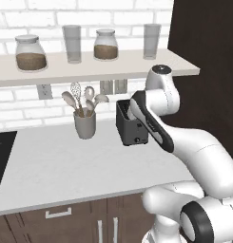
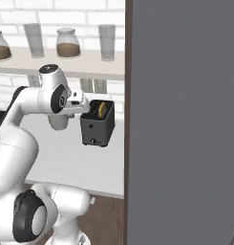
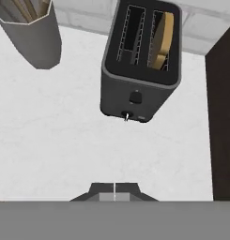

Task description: Start the toaster. Once the lever pops up, take the bread to the plate on the dining counter.

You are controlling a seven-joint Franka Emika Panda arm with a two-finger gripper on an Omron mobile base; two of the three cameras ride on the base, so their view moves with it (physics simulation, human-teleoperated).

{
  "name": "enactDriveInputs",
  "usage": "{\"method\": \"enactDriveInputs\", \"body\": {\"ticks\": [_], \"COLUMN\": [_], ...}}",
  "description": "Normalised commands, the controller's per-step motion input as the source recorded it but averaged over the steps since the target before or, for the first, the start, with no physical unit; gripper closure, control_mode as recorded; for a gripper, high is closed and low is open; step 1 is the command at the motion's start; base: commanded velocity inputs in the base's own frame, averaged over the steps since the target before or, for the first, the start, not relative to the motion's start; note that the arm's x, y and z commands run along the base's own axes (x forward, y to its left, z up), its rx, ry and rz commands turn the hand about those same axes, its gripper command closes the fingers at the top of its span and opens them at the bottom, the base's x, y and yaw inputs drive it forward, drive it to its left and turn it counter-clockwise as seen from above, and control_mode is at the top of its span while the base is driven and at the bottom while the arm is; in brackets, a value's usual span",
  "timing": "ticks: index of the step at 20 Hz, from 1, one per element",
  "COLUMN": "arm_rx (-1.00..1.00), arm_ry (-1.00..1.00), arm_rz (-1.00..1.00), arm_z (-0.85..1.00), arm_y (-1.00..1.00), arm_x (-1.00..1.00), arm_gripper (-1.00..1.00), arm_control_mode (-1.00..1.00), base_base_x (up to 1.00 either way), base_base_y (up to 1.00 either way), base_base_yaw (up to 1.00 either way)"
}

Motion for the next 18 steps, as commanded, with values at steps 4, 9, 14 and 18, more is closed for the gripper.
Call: {"method": "enactDriveInputs", "body": {"ticks": [4,9,14,18], "arm_rx": [0.00,0.00,-0.01,-0.01], "arm_ry": [0.01,0.01,0.00,0.00], "arm_rz": [0.00,0.00,0.00,-0.03], "arm_z": [-0.16,-0.30,-0.29,-0.27], "arm_y": [0.00,0.00,-0.16,-0.15], "arm_x": [0.36,0.51,0.39,0.25], "arm_gripper": [1.00,1.00,1.00,1.00], "arm_control_mode": [-1.00,-1.00,-1.00,-1.00], "base_base_x": [0.00,0.00,0.00,0.00], "base_base_y": [0.00,0.00,0.00,0.00], "base_base_yaw": [0.00,0.00,0.00,0.00]}}
